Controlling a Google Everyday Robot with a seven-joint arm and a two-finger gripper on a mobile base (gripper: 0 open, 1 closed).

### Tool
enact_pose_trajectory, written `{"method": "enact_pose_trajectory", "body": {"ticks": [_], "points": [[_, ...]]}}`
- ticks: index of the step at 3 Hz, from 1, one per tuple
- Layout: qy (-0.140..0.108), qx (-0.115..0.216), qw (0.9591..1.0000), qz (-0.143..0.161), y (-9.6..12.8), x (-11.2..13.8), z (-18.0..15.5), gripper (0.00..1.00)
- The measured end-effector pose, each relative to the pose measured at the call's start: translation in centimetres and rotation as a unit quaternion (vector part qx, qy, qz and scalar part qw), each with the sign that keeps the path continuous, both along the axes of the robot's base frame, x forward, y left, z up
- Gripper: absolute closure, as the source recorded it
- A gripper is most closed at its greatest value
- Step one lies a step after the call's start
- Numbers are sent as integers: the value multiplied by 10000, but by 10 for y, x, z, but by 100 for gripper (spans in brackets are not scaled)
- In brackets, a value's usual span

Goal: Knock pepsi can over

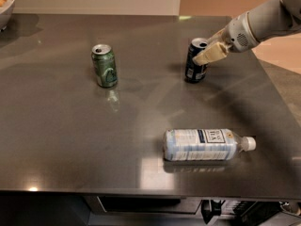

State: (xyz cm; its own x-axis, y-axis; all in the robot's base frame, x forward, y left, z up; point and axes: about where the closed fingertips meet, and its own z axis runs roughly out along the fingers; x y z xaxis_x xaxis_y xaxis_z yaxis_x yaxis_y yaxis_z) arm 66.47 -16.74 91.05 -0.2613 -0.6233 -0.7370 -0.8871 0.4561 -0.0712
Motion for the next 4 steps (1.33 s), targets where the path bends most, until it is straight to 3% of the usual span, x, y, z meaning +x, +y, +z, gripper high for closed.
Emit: {"method": "enact_pose_trajectory", "body": {"ticks": [1, 2, 3, 4], "points": [[-49, -680, 9977, 48, 0, -3, 30, 100], [231, -2017, 9782, 446, 4, -14, 35, 100], [567, -3012, 9488, 764, -2, -28, 32, 100], [706, -3589, 9261, 919, -9, -32, 26, 100]]}}
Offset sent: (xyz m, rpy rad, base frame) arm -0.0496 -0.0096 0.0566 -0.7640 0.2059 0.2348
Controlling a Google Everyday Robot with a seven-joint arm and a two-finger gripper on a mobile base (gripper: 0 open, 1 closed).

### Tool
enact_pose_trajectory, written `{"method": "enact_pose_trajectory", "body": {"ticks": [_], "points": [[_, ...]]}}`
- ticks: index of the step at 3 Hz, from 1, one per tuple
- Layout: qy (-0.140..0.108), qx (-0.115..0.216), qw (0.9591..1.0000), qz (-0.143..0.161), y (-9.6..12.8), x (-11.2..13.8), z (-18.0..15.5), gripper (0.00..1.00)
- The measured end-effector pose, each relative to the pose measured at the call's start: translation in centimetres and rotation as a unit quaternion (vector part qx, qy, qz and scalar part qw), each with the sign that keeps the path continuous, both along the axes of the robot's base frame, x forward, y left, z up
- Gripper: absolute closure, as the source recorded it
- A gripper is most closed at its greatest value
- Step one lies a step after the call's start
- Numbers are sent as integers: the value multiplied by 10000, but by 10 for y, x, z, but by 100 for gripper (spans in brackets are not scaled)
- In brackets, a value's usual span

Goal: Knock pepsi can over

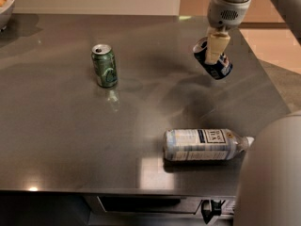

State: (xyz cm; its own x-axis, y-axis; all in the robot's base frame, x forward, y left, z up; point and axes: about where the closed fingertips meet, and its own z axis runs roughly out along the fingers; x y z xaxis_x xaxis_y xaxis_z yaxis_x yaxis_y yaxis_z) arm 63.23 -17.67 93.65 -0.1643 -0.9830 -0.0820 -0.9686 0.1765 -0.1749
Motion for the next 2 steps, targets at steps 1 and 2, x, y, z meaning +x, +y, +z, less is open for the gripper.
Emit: {"method": "enact_pose_trajectory", "body": {"ticks": [1, 2], "points": [[160, -439, 9986, 242, 1, -6, -10, 82], [344, -682, 9958, 503, 7, -11, -24, 59]]}}
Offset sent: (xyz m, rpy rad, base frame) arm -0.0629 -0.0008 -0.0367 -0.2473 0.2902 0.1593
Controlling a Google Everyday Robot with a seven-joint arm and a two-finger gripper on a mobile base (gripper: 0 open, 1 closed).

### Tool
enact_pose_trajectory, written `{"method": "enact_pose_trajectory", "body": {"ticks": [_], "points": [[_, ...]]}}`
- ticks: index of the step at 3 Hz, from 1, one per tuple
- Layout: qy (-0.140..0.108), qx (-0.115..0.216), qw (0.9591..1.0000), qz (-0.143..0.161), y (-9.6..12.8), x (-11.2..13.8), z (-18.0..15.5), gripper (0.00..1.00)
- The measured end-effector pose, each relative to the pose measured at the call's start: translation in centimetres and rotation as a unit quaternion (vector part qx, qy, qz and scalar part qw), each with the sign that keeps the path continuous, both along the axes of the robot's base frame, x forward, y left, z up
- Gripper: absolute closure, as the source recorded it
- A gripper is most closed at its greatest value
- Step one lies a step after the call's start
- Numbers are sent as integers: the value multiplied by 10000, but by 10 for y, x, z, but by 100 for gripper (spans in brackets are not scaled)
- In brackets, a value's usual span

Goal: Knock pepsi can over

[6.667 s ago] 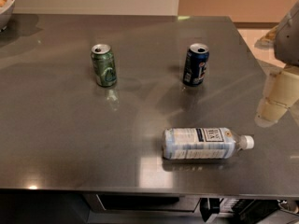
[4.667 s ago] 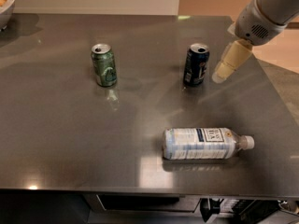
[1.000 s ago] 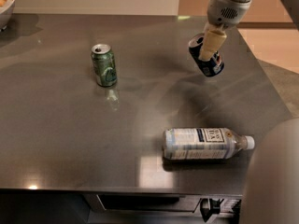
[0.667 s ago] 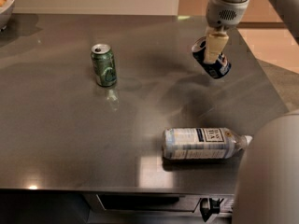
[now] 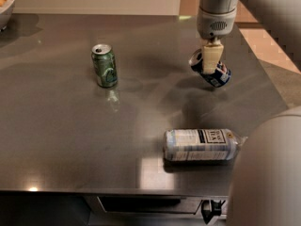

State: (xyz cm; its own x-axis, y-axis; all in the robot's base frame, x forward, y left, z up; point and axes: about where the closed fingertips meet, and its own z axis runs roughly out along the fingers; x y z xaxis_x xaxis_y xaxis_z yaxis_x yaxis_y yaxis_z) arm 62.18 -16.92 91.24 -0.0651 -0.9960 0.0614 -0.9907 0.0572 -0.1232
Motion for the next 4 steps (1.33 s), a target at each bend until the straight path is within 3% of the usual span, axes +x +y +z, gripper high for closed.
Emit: {"method": "enact_pose_trajectory", "body": {"ticks": [2, 3, 4], "points": [[397, -177, 9983, 387, 13, -16, -25, 13], [96, -76, 9990, 423, 20, 1, -28, 0], [2, -44, 9990, 435, 22, 6, -29, 0]]}}
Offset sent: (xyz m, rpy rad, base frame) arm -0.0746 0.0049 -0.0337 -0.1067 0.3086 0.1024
